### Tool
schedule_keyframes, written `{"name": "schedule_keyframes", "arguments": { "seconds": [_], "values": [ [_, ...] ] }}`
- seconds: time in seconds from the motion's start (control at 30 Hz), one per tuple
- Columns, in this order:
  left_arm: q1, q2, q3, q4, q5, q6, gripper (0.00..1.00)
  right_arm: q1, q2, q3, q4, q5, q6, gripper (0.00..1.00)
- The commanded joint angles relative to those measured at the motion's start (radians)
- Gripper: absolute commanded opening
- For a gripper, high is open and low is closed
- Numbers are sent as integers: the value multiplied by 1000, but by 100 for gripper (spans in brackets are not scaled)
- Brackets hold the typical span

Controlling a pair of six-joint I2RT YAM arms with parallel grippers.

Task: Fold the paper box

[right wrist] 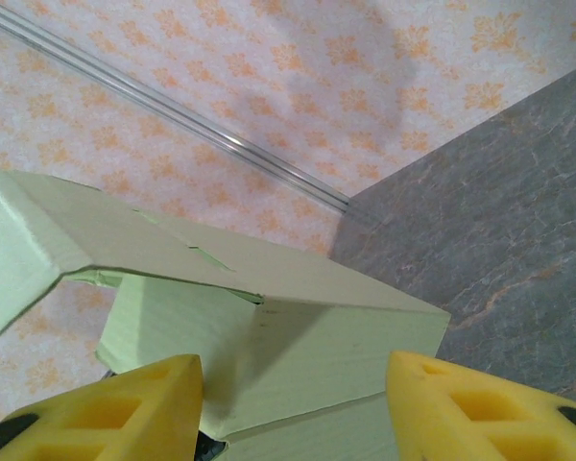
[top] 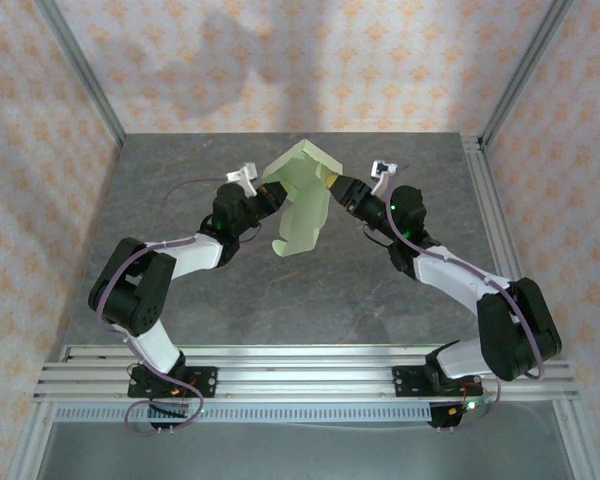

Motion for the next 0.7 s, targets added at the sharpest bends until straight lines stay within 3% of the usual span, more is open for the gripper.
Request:
{"name": "schedule_keyframes", "arguments": {
  "seconds": [0.0, 0.2, 0.4, 0.67],
  "values": [
    [5, -15, -6, 45, 9, 22, 0, 4, -42, 6, 8, 25, -21, 53],
    [4, -26, -4, 32, 11, 60, 0, -1, -42, 12, 27, 29, 22, 50],
    [4, -30, -5, 29, 10, 73, 0, -1, -14, 31, 40, 0, 46, 38],
    [4, -36, 0, 16, 4, 93, 0, 7, 23, 50, 4, -49, 45, 31]
  ]
}}
